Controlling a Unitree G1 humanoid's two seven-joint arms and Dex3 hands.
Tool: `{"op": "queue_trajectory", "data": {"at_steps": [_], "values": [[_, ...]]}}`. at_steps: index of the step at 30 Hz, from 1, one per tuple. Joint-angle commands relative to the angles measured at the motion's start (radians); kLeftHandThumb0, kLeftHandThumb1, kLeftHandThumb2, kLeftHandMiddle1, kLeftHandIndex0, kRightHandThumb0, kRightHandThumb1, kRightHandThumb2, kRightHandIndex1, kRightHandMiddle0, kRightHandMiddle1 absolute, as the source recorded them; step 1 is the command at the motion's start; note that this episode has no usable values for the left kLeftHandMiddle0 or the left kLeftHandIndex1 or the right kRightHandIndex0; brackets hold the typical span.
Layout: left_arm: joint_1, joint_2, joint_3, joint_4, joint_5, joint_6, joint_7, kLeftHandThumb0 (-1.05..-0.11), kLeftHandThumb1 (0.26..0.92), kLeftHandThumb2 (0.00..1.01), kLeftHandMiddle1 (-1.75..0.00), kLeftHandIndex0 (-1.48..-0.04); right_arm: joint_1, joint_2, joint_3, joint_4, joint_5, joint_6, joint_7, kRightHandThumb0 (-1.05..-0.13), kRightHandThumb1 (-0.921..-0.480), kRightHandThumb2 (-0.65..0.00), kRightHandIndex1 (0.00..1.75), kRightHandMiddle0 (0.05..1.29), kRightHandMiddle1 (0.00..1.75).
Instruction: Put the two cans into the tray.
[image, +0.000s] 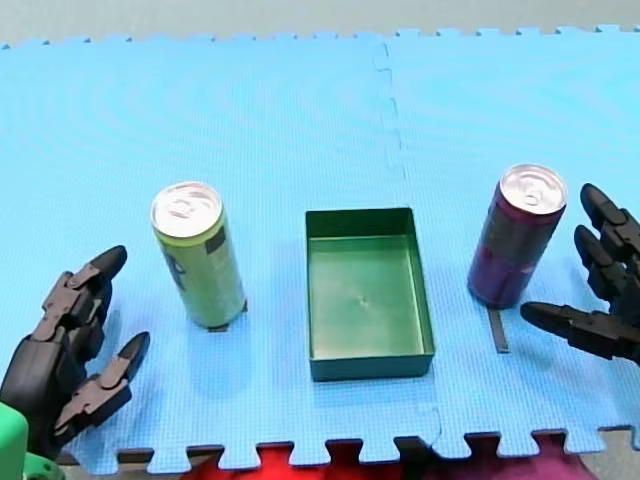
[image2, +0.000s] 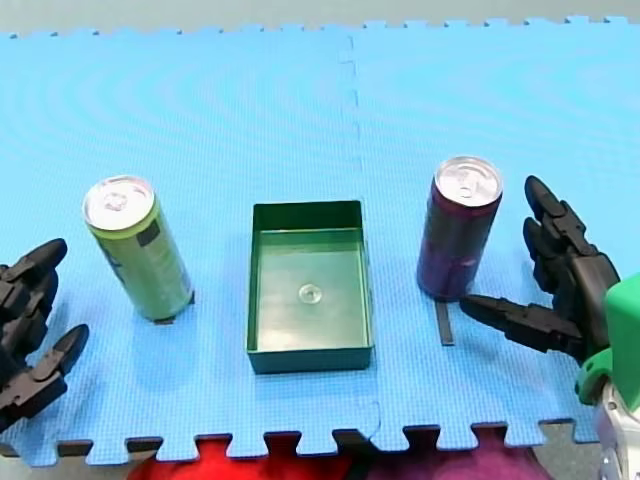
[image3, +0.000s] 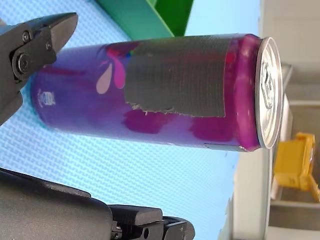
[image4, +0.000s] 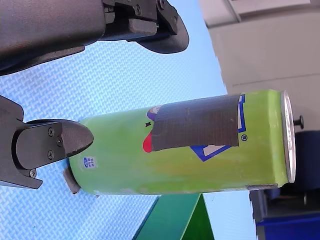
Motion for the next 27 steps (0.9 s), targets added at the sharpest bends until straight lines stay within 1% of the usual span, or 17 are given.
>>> {"op": "queue_trajectory", "data": {"at_steps": [1, 4, 8, 13, 16, 17, 19, 20, 23, 25, 27], "values": [[0.002, 0.005, 0.001, -0.002, 0.000, 0.006, 0.003, -1.048, 0.921, 0.42, -0.01, -0.06, 0.005, -0.005, 0.004, -0.015, -0.003, 0.009, -0.007, -0.756, -0.559, -0.002, 0.00, 0.08, 0.00], [0.001, 0.006, 0.001, 0.000, 0.000, 0.007, 0.003, -1.048, 0.921, 0.42, -0.01, -0.07, 0.008, -0.005, 0.006, -0.022, -0.004, 0.017, -0.011, -0.747, -0.559, -0.001, 0.00, 0.09, 0.00], [-0.003, 0.007, 0.002, 0.008, 0.001, 0.003, 0.004, -1.048, 0.921, 0.42, -0.01, -0.07, 0.008, -0.008, 0.009, -0.024, -0.004, 0.024, -0.011, -0.734, -0.559, 0.000, 0.00, 0.09, 0.00], [-0.012, 0.010, 0.004, 0.027, -0.002, -0.004, -0.003, -1.048, 0.921, 0.43, 0.00, -0.07, 0.002, -0.012, 0.012, -0.017, -0.006, 0.028, -0.007, -0.722, -0.558, 0.000, 0.00, 0.09, 0.00], [-0.016, 0.012, 0.007, 0.041, -0.005, -0.013, -0.011, -1.048, 0.921, 0.43, 0.00, -0.07, -0.004, -0.013, 0.017, -0.013, -0.010, 0.032, -0.009, -0.720, -0.559, 0.000, 0.00, 0.09, 0.00], [-0.017, 0.012, 0.007, 0.044, -0.006, -0.016, -0.013, -1.048, 0.921, 0.44, 0.00, -0.07, -0.007, -0.012, 0.019, -0.011, -0.011, 0.034, -0.009, -0.718, -0.559, 0.000, 0.00, 0.09, 0.00], [-0.017, 0.012, 0.008, 0.047, -0.005, -0.022, -0.014, -1.048, 0.921, 0.44, 0.00, -0.07, -0.020, -0.009, 0.022, -0.002, -0.012, 0.039, -0.007, -0.711, -0.558, 0.000, 0.00, 0.09, 0.00], [-0.017, 0.011, 0.008, 0.048, -0.005, -0.025, -0.014, -1.048, 0.921, 0.44, 0.00, -0.07, -0.030, -0.008, 0.023, 0.007, -0.010, 0.043, -0.002, -0.705, -0.558, 0.000, 0.00, 0.09, 0.00], [-0.012, 0.008, 0.007, 0.043, -0.004, -0.029, -0.013, -1.048, 0.921, 0.45, 0.00, -0.07, -0.055, -0.006, 0.017, 0.033, 0.006, 0.050, 0.021, -0.668, -0.555, 0.000, 0.00, 0.09, 0.00], [-0.007, 0.006, 0.006, 0.038, -0.005, -0.031, -0.012, -1.048, 0.921, 0.45, 0.00, -0.07, -0.067, -0.002, 0.012, 0.048, 0.017, 0.049, 0.034, -0.646, -0.555, 0.000, 0.00, 0.09, 0.00], [-0.003, 0.007, 0.007, 0.033, -0.006, -0.031, -0.013, -1.048, 0.921, 0.45, 0.00, -0.07, -0.077, 0.001, 0.009, 0.065, 0.021, 0.041, 0.039, -0.624, -0.554, 0.000, 0.00, 0.09, 0.00]]}}
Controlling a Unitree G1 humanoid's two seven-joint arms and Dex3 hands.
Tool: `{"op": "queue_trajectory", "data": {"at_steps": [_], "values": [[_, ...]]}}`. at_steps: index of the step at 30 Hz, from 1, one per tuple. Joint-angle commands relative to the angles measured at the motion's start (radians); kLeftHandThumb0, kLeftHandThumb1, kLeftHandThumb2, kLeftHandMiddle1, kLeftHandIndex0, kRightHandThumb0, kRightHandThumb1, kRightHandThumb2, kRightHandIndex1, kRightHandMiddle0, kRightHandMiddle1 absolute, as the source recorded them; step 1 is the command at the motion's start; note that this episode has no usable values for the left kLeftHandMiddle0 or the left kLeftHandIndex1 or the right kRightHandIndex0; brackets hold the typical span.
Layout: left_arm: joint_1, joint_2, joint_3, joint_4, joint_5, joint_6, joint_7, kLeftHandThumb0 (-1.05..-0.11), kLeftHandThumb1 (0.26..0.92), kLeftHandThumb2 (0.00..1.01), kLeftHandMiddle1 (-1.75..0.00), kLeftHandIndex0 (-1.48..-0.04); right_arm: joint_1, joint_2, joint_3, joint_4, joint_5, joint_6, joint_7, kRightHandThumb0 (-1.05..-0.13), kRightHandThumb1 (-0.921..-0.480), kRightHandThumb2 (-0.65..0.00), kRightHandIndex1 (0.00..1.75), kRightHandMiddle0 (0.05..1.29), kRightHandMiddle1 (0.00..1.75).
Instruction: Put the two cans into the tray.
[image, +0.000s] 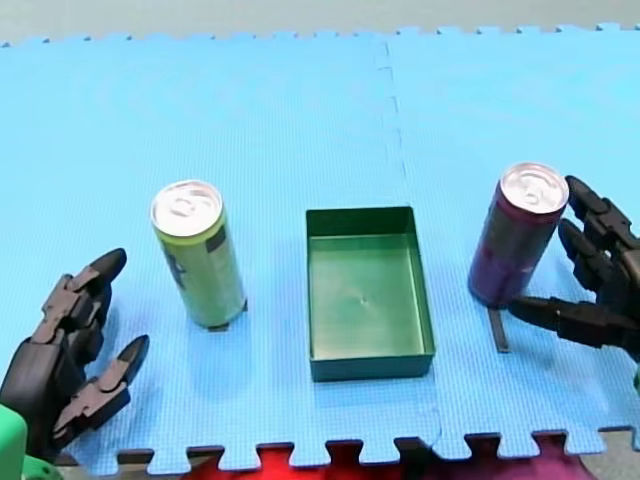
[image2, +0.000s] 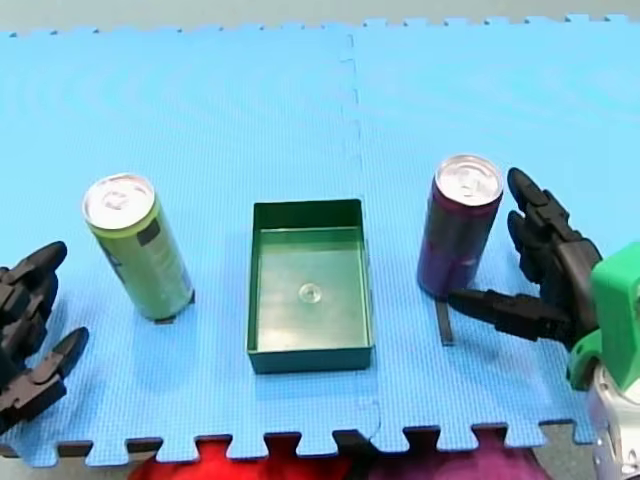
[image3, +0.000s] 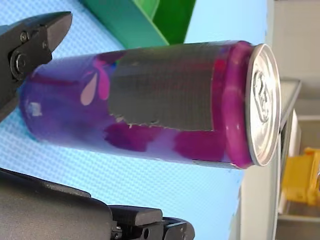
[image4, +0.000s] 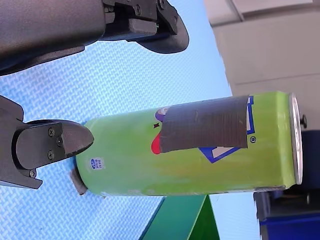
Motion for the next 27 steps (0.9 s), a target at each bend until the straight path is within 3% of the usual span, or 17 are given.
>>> {"op": "queue_trajectory", "data": {"at_steps": [1, 17, 27], "values": [[0.006, 0.003, 0.003, -0.007, -0.005, -0.003, 0.001, -1.048, 0.921, 0.46, 0.00, -0.07, -0.014, 0.001, -0.007, 0.019, 0.006, -0.009, 0.003, -0.615, -0.554, 0.000, 0.00, 0.09, 0.00], [-0.008, 0.008, 0.016, 0.035, -0.014, -0.028, -0.016, -1.048, 0.921, 0.48, -0.01, -0.07, -0.045, 0.014, -0.023, 0.064, 0.029, -0.028, 0.045, -0.510, -0.552, 0.000, 0.00, 0.09, 0.00], [-0.012, 0.009, 0.019, 0.053, -0.014, -0.048, -0.022, -1.048, 0.921, 0.49, -0.01, -0.07, -0.064, 0.025, -0.026, 0.071, 0.032, -0.018, 0.054, -0.446, -0.550, 0.000, 0.00, 0.09, 0.00]]}}
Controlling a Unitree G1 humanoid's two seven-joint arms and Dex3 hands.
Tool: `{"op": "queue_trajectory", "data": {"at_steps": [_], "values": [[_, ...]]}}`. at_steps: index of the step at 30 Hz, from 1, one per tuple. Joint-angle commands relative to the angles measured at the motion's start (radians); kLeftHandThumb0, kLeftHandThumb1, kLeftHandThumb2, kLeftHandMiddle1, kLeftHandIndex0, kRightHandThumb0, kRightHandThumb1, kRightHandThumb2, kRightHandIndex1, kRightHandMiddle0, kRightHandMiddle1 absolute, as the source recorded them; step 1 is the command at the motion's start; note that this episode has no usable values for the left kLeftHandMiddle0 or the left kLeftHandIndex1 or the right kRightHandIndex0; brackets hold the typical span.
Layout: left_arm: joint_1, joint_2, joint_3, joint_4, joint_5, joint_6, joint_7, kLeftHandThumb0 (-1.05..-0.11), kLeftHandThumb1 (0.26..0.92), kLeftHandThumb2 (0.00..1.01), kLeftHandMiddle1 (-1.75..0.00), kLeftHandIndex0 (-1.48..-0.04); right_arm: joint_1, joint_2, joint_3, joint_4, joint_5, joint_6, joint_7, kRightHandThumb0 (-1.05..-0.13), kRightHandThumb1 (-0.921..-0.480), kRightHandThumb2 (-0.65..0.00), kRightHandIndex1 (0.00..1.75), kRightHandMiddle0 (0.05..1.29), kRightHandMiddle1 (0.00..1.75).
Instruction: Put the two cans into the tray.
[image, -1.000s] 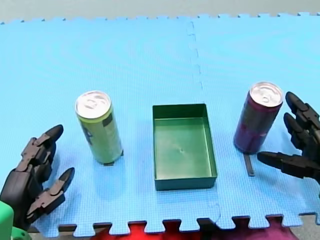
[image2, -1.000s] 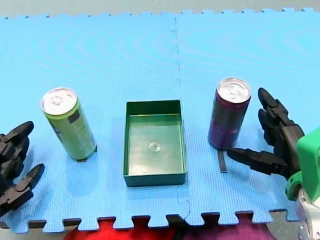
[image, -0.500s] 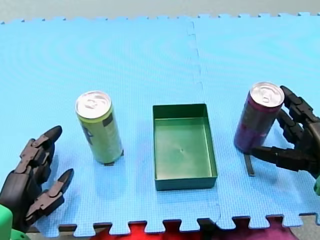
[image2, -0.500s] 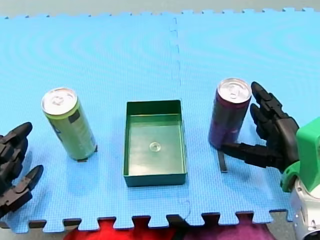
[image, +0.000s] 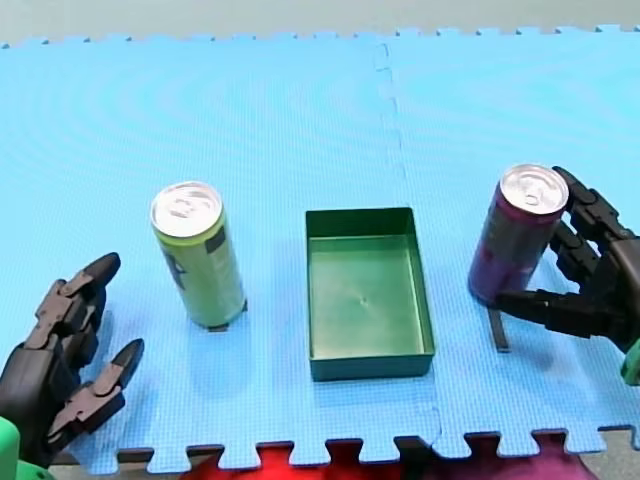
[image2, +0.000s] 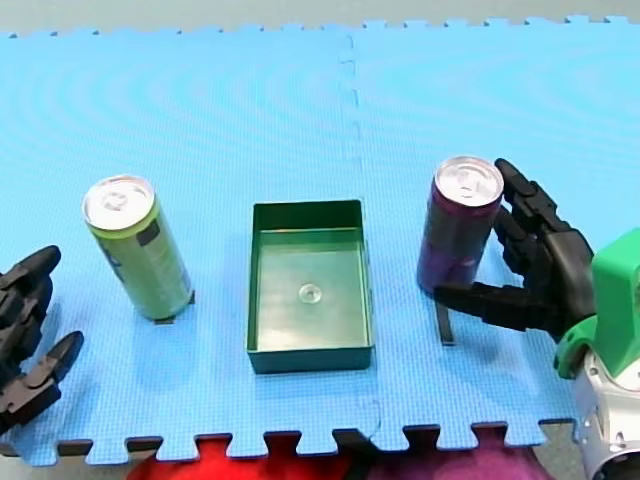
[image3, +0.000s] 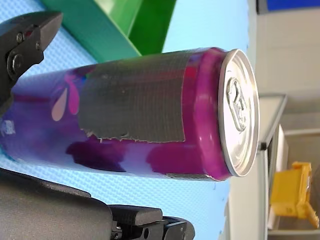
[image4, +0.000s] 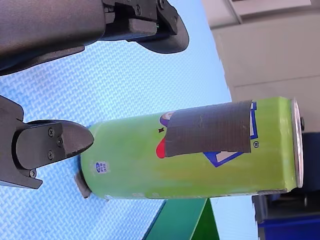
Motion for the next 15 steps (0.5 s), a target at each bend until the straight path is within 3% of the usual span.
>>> {"op": "queue_trajectory", "data": {"at_steps": [1, 9, 15], "values": [[-0.003, 0.007, 0.003, 0.005, -0.003, -0.008, -0.001, -1.048, 0.921, 0.49, -0.01, -0.07, -0.012, 0.002, -0.002, 0.000, 0.005, 0.006, 0.000, -0.442, -0.550, 0.000, 0.00, 0.09, 0.00], [-0.002, 0.008, 0.005, 0.007, -0.003, -0.013, -0.005, -1.048, 0.921, 0.49, -0.01, -0.08, -0.022, 0.018, 0.011, -0.027, -0.005, 0.037, -0.016, -0.397, -0.555, -0.002, 0.00, 0.09, 0.00], [0.002, 0.008, 0.005, 0.004, -0.005, -0.015, -0.009, -1.048, 0.921, 0.50, -0.01, -0.08, -0.027, 0.021, 0.013, -0.033, 0.001, 0.056, -0.006, -0.366, -0.561, -0.003, 0.00, 0.10, 0.00]]}}
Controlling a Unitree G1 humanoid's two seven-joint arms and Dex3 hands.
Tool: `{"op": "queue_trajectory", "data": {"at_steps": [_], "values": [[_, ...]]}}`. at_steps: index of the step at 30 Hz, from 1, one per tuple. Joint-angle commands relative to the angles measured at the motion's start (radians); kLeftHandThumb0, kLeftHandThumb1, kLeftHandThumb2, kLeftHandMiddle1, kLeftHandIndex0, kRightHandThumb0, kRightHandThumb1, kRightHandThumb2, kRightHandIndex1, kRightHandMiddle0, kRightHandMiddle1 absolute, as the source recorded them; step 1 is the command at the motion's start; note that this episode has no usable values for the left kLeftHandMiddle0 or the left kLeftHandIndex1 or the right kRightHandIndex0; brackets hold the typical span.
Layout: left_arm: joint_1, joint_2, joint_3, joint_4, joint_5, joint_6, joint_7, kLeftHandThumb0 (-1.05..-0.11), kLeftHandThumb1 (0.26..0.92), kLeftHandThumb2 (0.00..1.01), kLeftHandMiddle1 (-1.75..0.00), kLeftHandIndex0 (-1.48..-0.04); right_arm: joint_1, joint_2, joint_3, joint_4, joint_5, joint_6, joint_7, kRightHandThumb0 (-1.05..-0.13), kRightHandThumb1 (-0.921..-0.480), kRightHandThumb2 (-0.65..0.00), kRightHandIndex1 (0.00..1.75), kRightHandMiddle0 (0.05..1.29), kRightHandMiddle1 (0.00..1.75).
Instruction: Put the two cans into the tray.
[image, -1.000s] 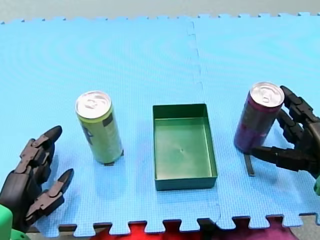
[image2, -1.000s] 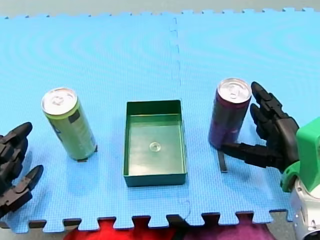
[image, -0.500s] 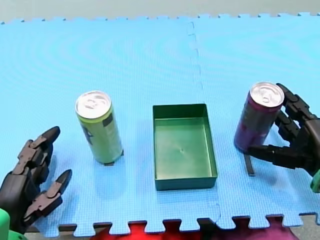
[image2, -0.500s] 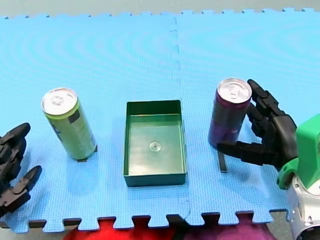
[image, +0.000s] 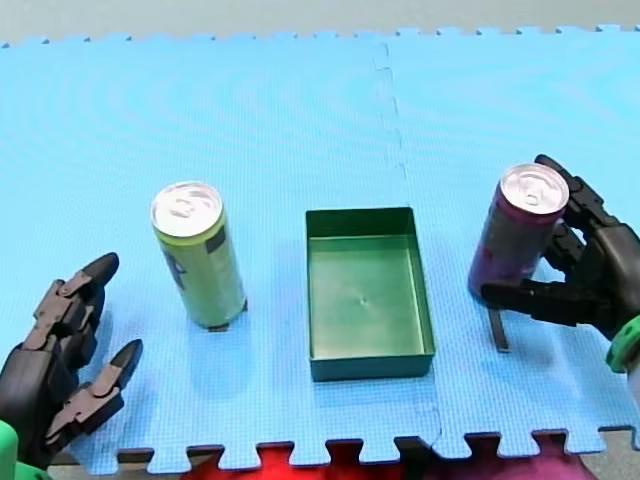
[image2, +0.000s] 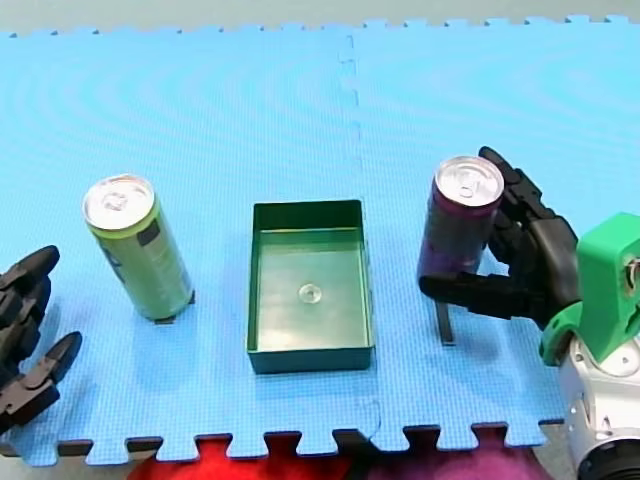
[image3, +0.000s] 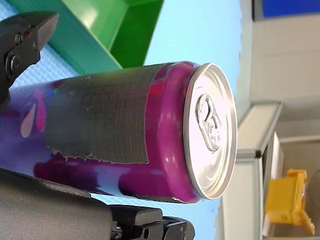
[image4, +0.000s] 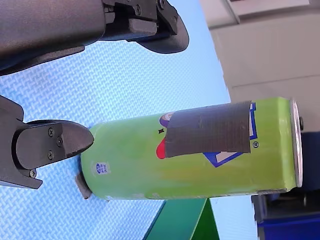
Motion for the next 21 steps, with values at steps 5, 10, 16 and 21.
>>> {"op": "queue_trajectory", "data": {"at_steps": [5, 10, 16, 21], "values": [[0.002, 0.006, 0.003, 0.002, -0.005, -0.005, -0.005, -1.048, 0.921, 0.50, -0.01, -0.08, -0.014, 0.005, 0.003, -0.005, 0.001, 0.010, -0.001, -0.348, -0.565, -0.002, 0.00, 0.10, 0.00], [0.001, 0.006, 0.004, 0.008, -0.005, -0.008, -0.006, -1.048, 0.921, 0.50, -0.01, -0.08, -0.015, 0.009, 0.006, -0.011, -0.001, 0.014, -0.005, -0.339, -0.567, -0.002, 0.00, 0.11, 0.00], [-0.003, 0.007, 0.007, 0.020, -0.007, -0.016, -0.009, -1.048, 0.921, 0.51, -0.01, -0.08, -0.020, 0.011, 0.005, -0.005, 0.002, 0.016, -0.005, -0.329, -0.570, -0.002, 0.00, 0.12, 0.01], [-0.003, 0.009, 0.009, 0.022, -0.009, -0.019, -0.014, -1.048, 0.921, 0.51, -0.01, -0.08, -0.025, 0.011, 0.003, 0.001, 0.005, 0.017, -0.002, -0.330, -0.574, -0.002, 0.00, 0.13, 0.01]]}}
